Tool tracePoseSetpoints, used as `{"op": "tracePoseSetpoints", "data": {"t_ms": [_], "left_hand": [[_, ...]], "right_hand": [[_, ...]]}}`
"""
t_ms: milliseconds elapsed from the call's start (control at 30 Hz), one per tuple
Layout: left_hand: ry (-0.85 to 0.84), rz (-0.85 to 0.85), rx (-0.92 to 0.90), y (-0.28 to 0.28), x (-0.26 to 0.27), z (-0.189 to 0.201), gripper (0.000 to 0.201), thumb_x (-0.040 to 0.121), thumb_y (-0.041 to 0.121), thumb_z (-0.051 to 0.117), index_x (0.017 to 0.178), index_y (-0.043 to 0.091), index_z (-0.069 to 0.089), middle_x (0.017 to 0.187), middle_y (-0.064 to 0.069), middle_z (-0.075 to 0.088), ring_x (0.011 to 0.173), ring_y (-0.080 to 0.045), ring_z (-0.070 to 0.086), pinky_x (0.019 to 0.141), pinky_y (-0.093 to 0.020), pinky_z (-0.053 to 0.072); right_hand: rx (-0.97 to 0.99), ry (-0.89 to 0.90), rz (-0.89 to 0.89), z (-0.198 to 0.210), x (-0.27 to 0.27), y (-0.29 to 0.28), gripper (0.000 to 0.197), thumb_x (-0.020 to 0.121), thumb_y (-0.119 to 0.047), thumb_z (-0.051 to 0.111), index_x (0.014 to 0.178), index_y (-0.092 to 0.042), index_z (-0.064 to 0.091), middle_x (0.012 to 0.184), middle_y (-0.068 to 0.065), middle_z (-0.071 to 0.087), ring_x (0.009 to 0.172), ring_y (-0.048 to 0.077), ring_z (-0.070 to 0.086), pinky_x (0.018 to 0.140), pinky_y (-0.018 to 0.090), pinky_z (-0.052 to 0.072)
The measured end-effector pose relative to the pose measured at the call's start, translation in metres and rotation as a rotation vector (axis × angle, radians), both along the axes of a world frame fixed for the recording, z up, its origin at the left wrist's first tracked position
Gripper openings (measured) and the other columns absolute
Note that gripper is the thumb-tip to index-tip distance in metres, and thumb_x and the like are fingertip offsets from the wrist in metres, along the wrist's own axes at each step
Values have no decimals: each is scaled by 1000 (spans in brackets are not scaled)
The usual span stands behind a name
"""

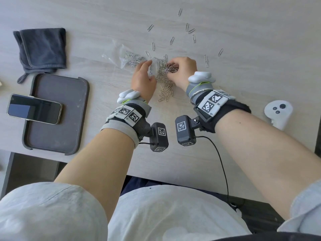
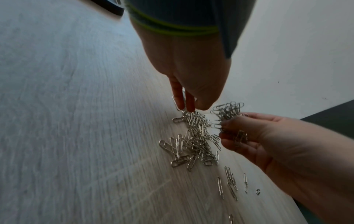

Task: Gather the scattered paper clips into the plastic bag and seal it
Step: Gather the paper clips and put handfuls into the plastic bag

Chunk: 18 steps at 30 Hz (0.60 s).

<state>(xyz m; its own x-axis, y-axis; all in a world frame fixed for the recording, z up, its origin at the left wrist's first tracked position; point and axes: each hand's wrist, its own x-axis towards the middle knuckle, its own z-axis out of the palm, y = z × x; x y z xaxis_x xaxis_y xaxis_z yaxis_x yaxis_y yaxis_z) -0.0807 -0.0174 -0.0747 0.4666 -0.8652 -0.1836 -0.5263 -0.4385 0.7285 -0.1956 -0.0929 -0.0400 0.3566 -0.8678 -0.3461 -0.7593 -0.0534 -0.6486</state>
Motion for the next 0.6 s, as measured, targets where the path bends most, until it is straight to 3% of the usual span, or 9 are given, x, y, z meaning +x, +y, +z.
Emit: {"op": "tracePoseSetpoints", "data": {"t_ms": [200,433,600], "left_hand": [[-9,-71,-42,-5,-5,8,50,80,0,47,130,9,46,134,-10,48,99,-35,59,82,-31,49],[1,-94,-33,-6,-4,12,50,80,-2,46,129,7,47,133,-11,51,104,-34,59,89,-34,48],[-12,-115,-18,-9,-3,15,52,79,-3,46,130,8,46,132,-12,51,104,-33,58,87,-31,45]], "right_hand": [[40,30,50,7,9,-2,33,74,-15,67,107,-19,70,108,2,71,99,16,65,75,14,42],[22,-9,17,8,16,-1,36,75,-11,63,110,-19,69,112,3,70,99,18,66,80,17,46],[24,-58,-38,11,21,-1,43,72,-11,65,115,-19,64,110,4,69,96,19,65,75,17,47]]}}
